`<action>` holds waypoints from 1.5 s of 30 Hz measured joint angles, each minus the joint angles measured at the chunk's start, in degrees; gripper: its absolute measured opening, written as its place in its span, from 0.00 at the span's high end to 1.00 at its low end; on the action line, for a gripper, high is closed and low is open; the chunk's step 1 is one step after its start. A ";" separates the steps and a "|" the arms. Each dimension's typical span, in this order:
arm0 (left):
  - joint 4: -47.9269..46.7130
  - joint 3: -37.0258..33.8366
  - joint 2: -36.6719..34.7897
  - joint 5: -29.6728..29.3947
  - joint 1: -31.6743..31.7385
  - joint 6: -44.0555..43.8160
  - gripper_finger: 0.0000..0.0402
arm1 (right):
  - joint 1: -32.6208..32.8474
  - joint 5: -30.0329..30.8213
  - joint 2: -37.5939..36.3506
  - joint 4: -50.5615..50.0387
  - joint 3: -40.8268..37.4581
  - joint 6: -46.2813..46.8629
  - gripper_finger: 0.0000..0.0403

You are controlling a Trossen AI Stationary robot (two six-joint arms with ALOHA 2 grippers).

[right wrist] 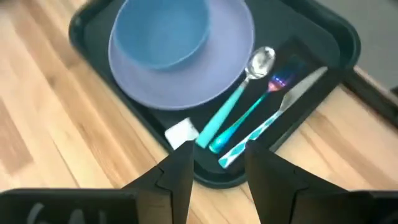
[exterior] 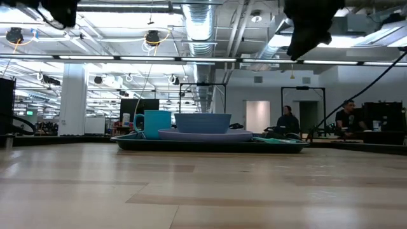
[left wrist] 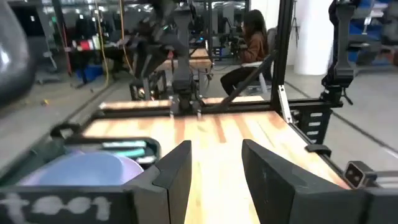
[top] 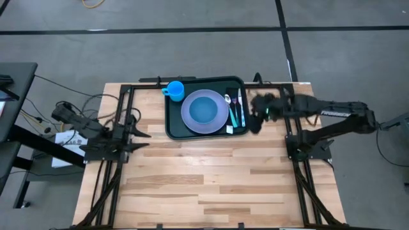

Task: Set up tray
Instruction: Return to Home Position

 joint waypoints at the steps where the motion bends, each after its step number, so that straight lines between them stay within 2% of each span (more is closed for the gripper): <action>1: 1.58 -1.70 0.00 0.00 0.00 -1.32 0.67 | 2.94 2.39 0.11 0.58 -0.86 0.00 0.67; 5: 8.57 -8.23 -0.68 0.58 0.00 -4.96 0.67 | 12.41 8.51 1.71 5.48 -4.96 0.19 0.67; 11: 17.06 -17.62 -2.31 0.98 0.00 -9.99 0.67 | 24.69 6.91 5.95 15.02 -7.49 -4.90 0.68; 14: 24.91 -23.07 -2.78 -1.39 0.00 -9.26 0.67 | 30.58 12.06 6.94 17.50 -7.53 -6.63 0.68; 18: 22.57 -23.29 -2.22 -4.48 0.00 -10.45 0.67 | 36.95 19.54 5.76 19.01 -7.51 -6.73 0.68; 24: 20.81 -23.31 -1.79 -2.99 -0.02 -9.12 0.67 | 43.44 20.10 -1.86 20.14 -10.13 -6.27 0.67; 27: 19.94 -23.33 -1.79 -3.36 -0.02 -9.72 0.67 | 46.01 20.03 -8.83 25.47 -16.27 -6.27 0.67; 30: 20.21 -23.35 -1.77 -3.59 -0.01 -10.46 0.67 | 48.09 20.02 -17.56 34.53 -26.19 -6.26 0.67; 34: 21.89 -23.37 -1.82 -3.54 0.00 -10.58 0.67 | 50.10 20.19 -28.17 56.19 -44.05 -8.88 0.67; 37: 21.78 -23.37 -1.84 -3.26 0.00 -11.01 0.67 | 50.22 20.09 -33.00 73.17 -55.57 -14.07 0.67; 39: 21.59 -23.40 -1.84 -3.08 0.00 -11.52 0.67 | 49.73 20.03 -34.63 79.43 -60.84 -15.56 0.67; 41: 21.26 -23.41 -1.82 -3.08 0.00 -11.82 0.67 | 48.83 20.07 -35.47 80.57 -64.00 -15.06 0.67; 45: 21.05 -23.44 -1.82 -4.82 0.04 -11.28 0.67 | 47.10 19.00 -36.57 72.11 -63.92 -9.67 0.67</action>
